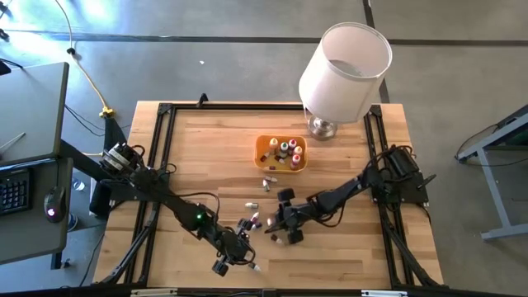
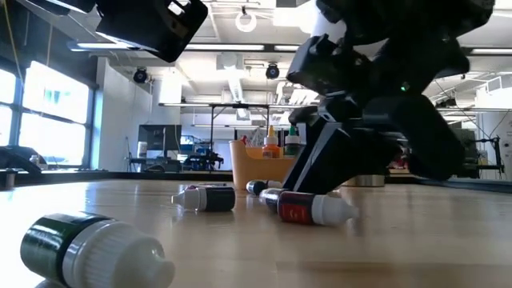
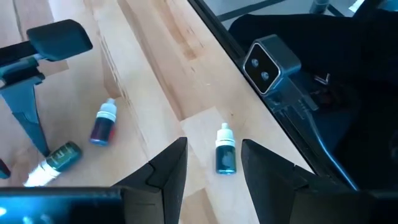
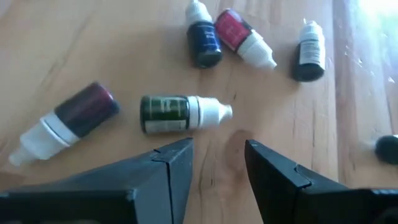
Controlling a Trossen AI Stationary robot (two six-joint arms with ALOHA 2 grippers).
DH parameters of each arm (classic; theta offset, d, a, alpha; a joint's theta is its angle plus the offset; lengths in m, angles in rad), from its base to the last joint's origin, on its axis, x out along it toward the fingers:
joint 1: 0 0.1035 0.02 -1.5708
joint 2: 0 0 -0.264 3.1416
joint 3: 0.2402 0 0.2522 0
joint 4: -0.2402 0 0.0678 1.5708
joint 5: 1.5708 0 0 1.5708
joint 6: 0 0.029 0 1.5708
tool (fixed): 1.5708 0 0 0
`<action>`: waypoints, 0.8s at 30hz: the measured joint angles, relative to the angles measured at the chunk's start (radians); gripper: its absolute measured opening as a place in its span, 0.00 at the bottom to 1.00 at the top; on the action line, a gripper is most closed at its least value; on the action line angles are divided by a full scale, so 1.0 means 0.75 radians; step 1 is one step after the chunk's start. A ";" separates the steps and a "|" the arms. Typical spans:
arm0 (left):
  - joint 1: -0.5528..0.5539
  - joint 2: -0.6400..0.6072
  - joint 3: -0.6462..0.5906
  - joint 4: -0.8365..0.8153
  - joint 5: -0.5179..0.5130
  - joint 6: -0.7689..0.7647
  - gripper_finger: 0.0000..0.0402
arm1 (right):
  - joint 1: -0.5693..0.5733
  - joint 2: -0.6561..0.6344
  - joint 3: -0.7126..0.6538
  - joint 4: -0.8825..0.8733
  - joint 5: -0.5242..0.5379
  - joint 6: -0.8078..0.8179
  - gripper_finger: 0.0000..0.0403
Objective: Pick & Place food coloring
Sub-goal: Put the small green food coloring bottle into the yellow container
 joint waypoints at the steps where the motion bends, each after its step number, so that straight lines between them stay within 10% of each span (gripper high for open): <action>1: 0.000 0.000 0.000 0.000 -0.003 0.000 0.37 | -0.006 0.000 0.000 0.001 -0.019 -0.005 0.34; 8: 0.000 0.000 0.001 -0.004 -0.005 -0.023 0.37 | -0.002 0.001 0.000 0.050 -0.163 -0.070 0.27; 24: 0.054 0.157 0.003 0.162 0.267 -0.052 0.37 | 0.034 -0.054 -0.001 0.016 0.020 -0.081 0.27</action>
